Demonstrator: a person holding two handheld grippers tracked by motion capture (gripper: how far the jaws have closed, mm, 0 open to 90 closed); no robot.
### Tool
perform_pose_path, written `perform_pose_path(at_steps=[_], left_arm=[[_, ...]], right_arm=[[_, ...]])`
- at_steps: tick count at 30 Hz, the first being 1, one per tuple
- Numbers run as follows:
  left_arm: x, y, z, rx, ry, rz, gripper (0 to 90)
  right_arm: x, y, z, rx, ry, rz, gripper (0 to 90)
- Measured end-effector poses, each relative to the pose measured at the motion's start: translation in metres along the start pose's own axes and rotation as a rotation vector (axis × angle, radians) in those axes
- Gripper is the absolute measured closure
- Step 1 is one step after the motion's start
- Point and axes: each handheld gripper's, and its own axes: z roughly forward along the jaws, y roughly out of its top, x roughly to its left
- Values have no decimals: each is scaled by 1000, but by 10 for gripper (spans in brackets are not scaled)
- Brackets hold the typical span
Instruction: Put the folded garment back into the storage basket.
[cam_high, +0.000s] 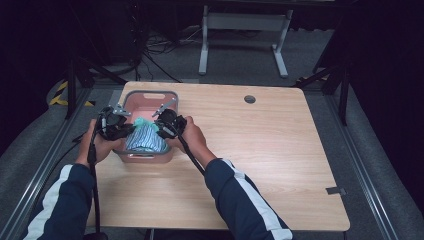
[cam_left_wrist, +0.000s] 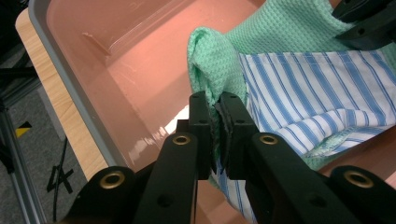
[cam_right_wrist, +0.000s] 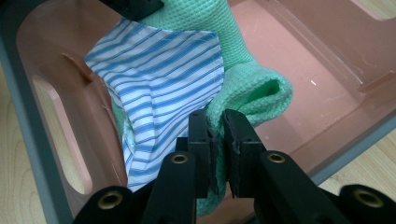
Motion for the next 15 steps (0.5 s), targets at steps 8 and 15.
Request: perform_pose_path(at_steps=[8,15], left_arm=[[-1,-1,-3,-15,13,-18,757],[-4,0,-8,-22,6,-14,768]], right_arm=[[-1,-1,-3,7,-12,3,782],[-5,-6,-8,-9,-15,0,775]])
